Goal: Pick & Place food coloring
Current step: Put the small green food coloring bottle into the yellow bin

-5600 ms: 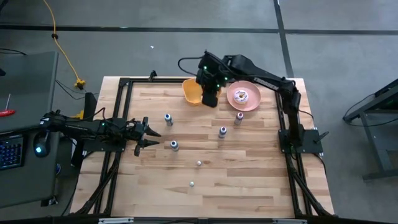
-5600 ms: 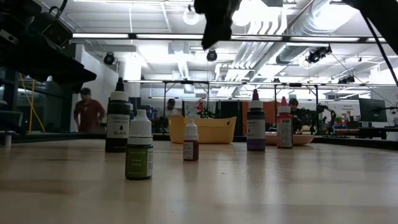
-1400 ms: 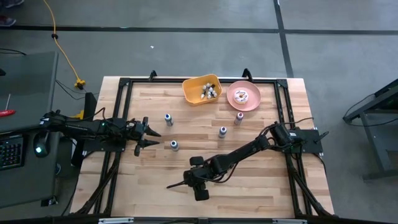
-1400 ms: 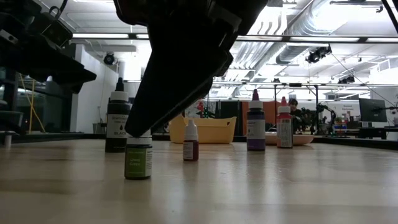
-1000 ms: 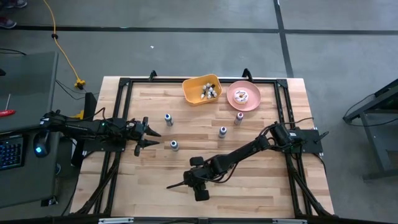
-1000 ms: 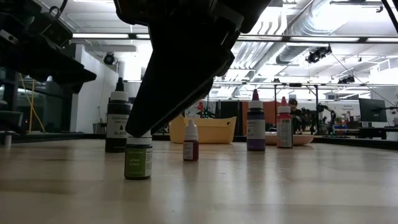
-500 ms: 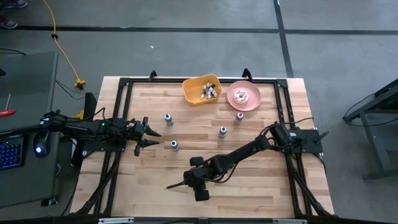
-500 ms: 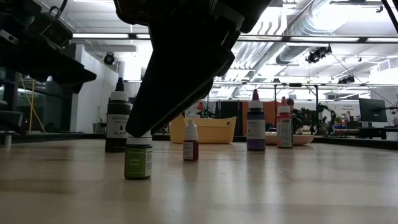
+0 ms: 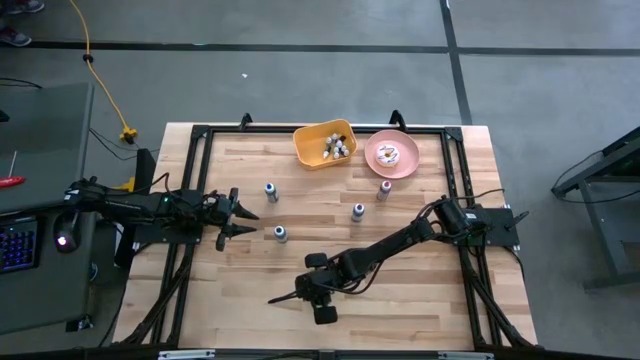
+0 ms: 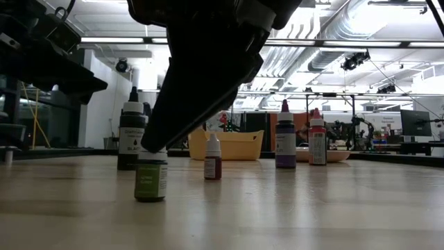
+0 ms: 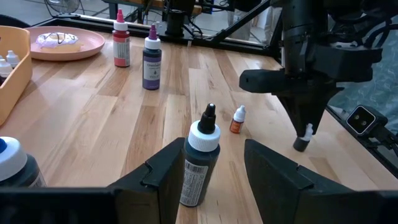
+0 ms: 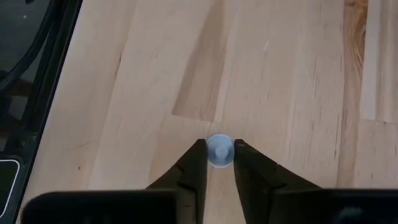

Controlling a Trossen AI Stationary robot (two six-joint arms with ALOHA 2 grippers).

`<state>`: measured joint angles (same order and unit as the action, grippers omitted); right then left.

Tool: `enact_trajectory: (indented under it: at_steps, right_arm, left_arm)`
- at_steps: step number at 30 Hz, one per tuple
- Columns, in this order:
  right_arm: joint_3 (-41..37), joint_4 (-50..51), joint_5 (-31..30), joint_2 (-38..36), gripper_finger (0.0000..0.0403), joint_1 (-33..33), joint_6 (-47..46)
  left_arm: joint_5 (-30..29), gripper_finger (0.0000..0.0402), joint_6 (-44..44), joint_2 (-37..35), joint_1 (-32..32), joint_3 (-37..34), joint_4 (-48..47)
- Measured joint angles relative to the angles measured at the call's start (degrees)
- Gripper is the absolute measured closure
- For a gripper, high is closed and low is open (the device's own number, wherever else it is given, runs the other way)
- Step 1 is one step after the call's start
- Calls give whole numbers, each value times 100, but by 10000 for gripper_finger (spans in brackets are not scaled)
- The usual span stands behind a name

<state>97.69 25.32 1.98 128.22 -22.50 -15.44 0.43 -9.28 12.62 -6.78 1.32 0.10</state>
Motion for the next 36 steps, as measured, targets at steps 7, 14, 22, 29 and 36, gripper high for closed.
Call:
enact_trajectory:
  at_steps: [7,14,22,29,36]
  right_arm:
    - [28,-19,1,0,359,0,-22]
    - [710,519,5,-17,359,32,-3]
    - [2140,1766,-37,-28,359,118,195]
    - [3427,2646,-835,-33,357,148,155]
    - [3617,2895,-1562,-269,359,466,99]
  left_arm:
    - [0,238,1,-2,-1,2,0]
    - [0,238,1,-2,0,2,0]
    - [0,238,0,-2,1,0,0]
    - [0,238,0,-2,-1,0,0]
    - [0,238,0,-2,-1,1,2]
